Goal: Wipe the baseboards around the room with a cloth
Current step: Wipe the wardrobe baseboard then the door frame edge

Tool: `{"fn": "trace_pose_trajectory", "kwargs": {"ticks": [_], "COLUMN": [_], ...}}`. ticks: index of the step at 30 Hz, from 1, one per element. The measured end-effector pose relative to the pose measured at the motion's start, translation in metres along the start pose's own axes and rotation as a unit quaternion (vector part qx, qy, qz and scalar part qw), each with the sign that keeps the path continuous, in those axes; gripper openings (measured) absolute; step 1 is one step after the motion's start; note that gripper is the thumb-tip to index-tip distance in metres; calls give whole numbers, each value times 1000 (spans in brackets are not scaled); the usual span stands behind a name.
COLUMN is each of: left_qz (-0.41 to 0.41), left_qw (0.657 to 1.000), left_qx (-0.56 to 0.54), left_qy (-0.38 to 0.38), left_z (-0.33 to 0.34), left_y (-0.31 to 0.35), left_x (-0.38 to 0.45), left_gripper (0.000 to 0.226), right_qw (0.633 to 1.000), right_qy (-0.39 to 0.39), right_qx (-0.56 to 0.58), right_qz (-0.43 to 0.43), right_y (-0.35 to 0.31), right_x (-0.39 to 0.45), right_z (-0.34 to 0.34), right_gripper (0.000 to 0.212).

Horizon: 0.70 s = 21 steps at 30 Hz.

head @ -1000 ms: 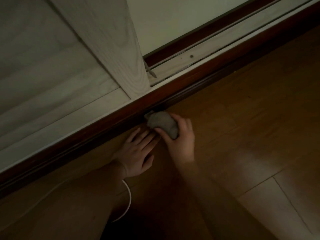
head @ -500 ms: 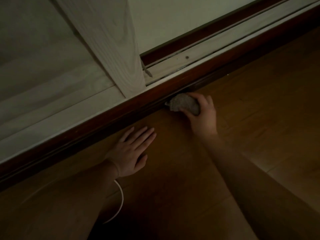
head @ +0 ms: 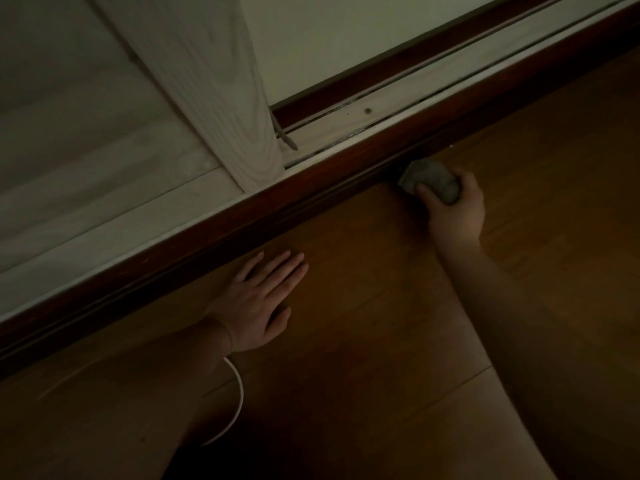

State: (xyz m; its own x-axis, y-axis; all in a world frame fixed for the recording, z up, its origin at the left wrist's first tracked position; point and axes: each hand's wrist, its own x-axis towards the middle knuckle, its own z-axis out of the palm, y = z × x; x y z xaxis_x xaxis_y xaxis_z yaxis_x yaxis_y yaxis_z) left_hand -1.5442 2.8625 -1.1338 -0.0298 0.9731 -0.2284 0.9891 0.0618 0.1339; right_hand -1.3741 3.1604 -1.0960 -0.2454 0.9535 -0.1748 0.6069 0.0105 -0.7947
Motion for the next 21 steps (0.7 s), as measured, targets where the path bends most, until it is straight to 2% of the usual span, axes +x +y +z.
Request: {"fn": "trace_pose_trajectory", "kwargs": {"ticks": [6,10,12,15,21], "left_qz": [-5,4,10,12,3], "left_qw": [1000,999,998,999,1000], "left_qx": [9,32,42,37,4], "left_qy": [1,35,45,30,6], "left_z": [-1,3,4,1,-1], "left_y": [0,0,0,0,1], "left_x": [0,1,1,1,0], "left_gripper": [74,69,66,74,74], "right_qw": [987,974,973,971,974], "right_qy": [-87,-136,-138,-138,-105], "right_qx": [105,71,58,27,-31], "right_qz": [-81,-167,-173,-194,-198], "right_y": [-34,-52,-56,-56,-47], "right_x": [-106,-143,-142,-127,-58], "right_z": [46,74,81,76,25], "right_gripper": [49,46,46,44,42]}}
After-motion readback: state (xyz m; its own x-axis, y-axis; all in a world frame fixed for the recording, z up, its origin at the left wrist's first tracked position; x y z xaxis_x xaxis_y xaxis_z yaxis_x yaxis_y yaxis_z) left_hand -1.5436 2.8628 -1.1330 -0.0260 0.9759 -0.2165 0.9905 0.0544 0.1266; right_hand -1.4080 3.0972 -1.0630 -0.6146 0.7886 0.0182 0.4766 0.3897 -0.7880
